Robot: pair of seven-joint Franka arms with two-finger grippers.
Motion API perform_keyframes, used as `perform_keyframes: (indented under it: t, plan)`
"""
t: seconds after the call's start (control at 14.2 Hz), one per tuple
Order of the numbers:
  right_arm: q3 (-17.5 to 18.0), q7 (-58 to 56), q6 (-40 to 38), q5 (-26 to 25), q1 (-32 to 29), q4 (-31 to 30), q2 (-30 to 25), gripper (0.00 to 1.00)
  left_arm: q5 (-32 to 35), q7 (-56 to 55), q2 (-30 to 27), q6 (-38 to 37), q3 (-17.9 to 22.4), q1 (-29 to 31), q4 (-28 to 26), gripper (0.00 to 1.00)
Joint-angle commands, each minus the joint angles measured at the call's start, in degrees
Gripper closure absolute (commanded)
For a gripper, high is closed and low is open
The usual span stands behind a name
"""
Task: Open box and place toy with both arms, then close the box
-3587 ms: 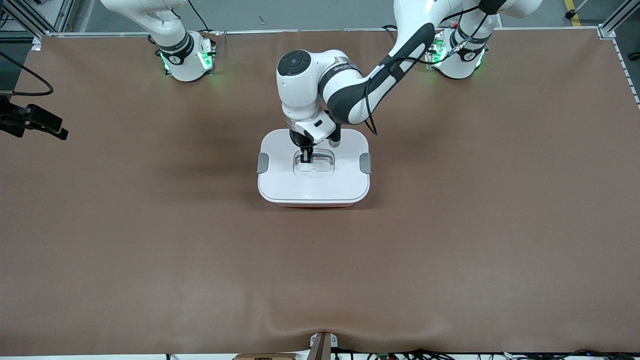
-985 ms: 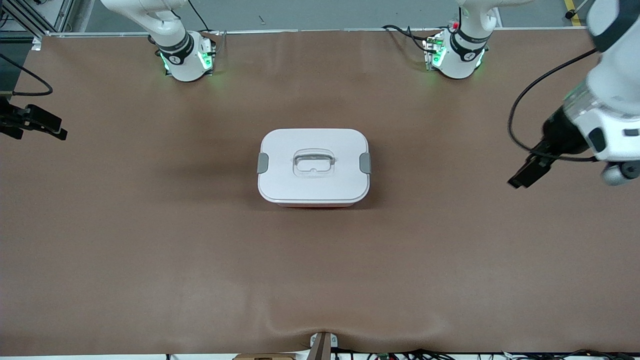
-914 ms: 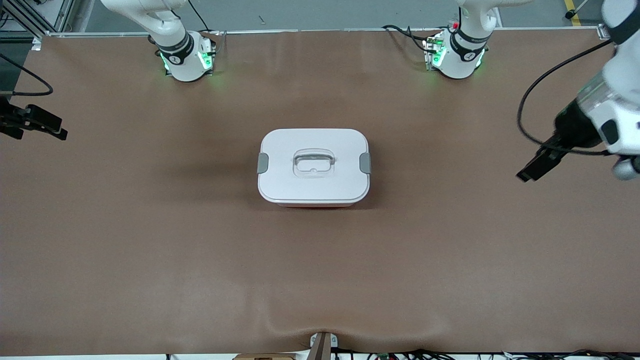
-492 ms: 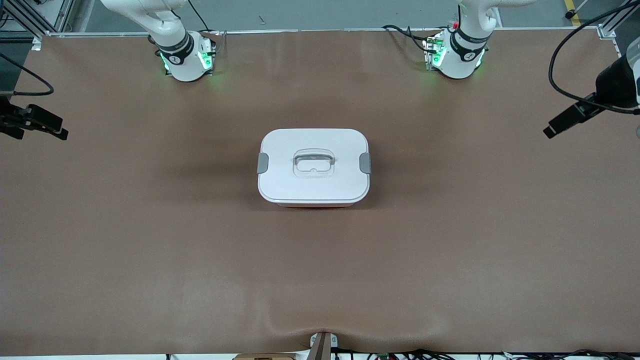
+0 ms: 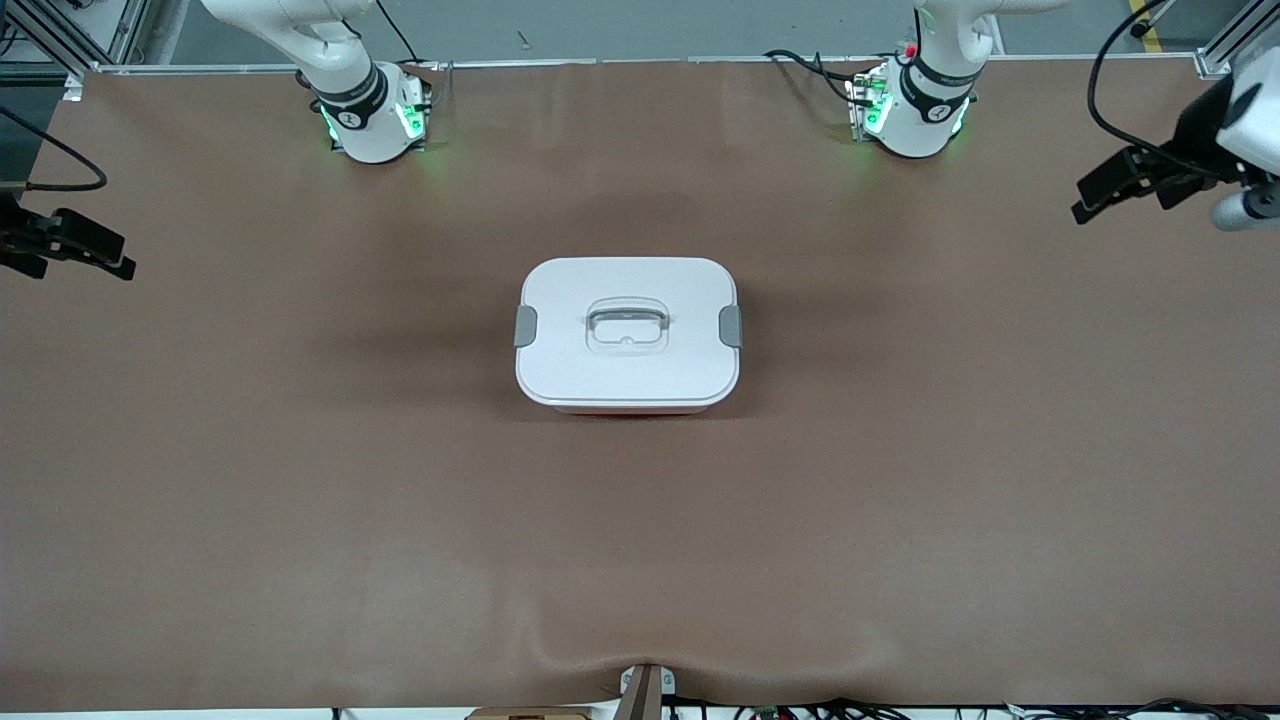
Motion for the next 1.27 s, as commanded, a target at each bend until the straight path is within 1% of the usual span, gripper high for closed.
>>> perform_keyframes:
  t: [0.0,0.07,0.21,0.35,0.49,0.56,0.91,1.06,1.2]
  plan:
    - [0.2,-1.3,-1.0,0.0,-0.5,1.4,0.3,0.0,4.6,0.8,-2.6,0.3,-6.0,1.5,-2.7,0.0]
    - [0.4,-1.2,-1.0,0.0,-0.3,1.4,0.2,0.0,4.6,0.9,-2.7,0.3,-6.8,1.8,-2.7,0.0]
    - [0.3,-1.4,-1.9,-0.4,-0.4,1.4,0.0,0.0,4.5,1.9,-2.7,0.3,-6.3,2.1,-2.4,0.0]
    - [0.2,-1.3,-1.9,0.0,-0.5,1.4,0.0,0.0,3.7,4.0,-2.4,0.3,-6.5,4.3,-1.7,0.0]
    - [0.2,-1.0,-1.9,0.0,-0.4,1.4,0.1,0.0,3.6,5.4,-2.5,0.3,-6.1,4.5,-1.3,0.0]
    - [0.2,-0.9,-1.9,0.0,-0.3,1.4,0.0,0.0,3.6,5.4,-2.5,0.4,-5.8,4.3,-1.3,0.0]
    - [0.2,-1.4,-2.0,-0.6,-0.8,1.3,0.1,0.0,3.6,5.4,-2.6,0.4,-1.0,0.3,-1.2,0.0]
    - [0.0,-1.6,-2.1,-0.6,-0.9,1.3,0.1,0.0,3.0,5.5,-2.2,0.3,-0.8,0.3,-0.7,0.0]
    - [0.0,-1.6,-1.9,-0.6,-1.0,1.2,0.3,0.0,-0.1,5.4,-1.6,0.3,-0.7,1.0,-0.1,0.0]
